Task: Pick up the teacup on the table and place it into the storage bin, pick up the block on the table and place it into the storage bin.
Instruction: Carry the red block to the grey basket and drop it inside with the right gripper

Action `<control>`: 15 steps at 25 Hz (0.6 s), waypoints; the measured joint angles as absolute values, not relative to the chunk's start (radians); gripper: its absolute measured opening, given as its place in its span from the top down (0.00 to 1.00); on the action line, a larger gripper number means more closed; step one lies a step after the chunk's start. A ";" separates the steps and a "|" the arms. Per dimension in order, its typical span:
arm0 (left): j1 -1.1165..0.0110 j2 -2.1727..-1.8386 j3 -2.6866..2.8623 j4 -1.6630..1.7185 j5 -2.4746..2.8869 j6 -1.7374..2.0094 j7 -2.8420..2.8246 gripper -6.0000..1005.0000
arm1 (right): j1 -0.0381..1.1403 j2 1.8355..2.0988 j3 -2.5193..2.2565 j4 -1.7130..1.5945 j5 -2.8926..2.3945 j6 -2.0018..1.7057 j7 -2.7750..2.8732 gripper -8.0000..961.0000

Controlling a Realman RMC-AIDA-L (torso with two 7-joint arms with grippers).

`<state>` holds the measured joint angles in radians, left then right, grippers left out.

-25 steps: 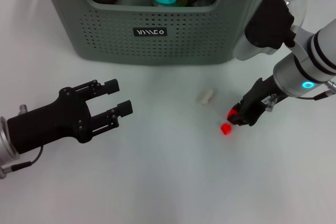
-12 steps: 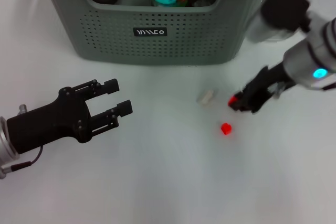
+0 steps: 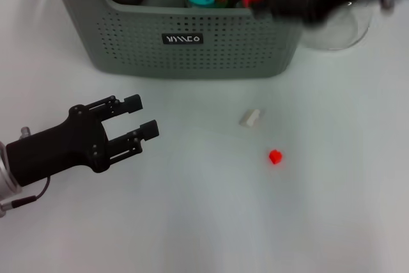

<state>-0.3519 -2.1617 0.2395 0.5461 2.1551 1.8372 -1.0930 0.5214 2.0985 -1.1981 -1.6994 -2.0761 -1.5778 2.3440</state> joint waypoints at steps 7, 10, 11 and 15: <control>-0.354 -2.162 0.240 0.542 2.159 1.837 -1.094 0.39 | 0.763 2.099 -1.260 -1.508 -2.292 -1.248 2.505 0.78; -0.354 -2.164 0.242 0.542 2.158 1.842 -1.093 0.39 | 0.919 2.099 -1.293 -1.285 -2.416 -1.117 2.563 0.78; -0.354 -2.164 0.243 0.541 2.158 1.844 -1.093 0.39 | 0.979 2.100 -1.300 -1.186 -2.452 -1.071 2.578 0.78; -0.354 -2.165 0.245 0.539 2.162 1.846 -1.094 0.39 | 1.185 2.098 -1.290 -0.781 -2.539 -0.879 2.601 0.78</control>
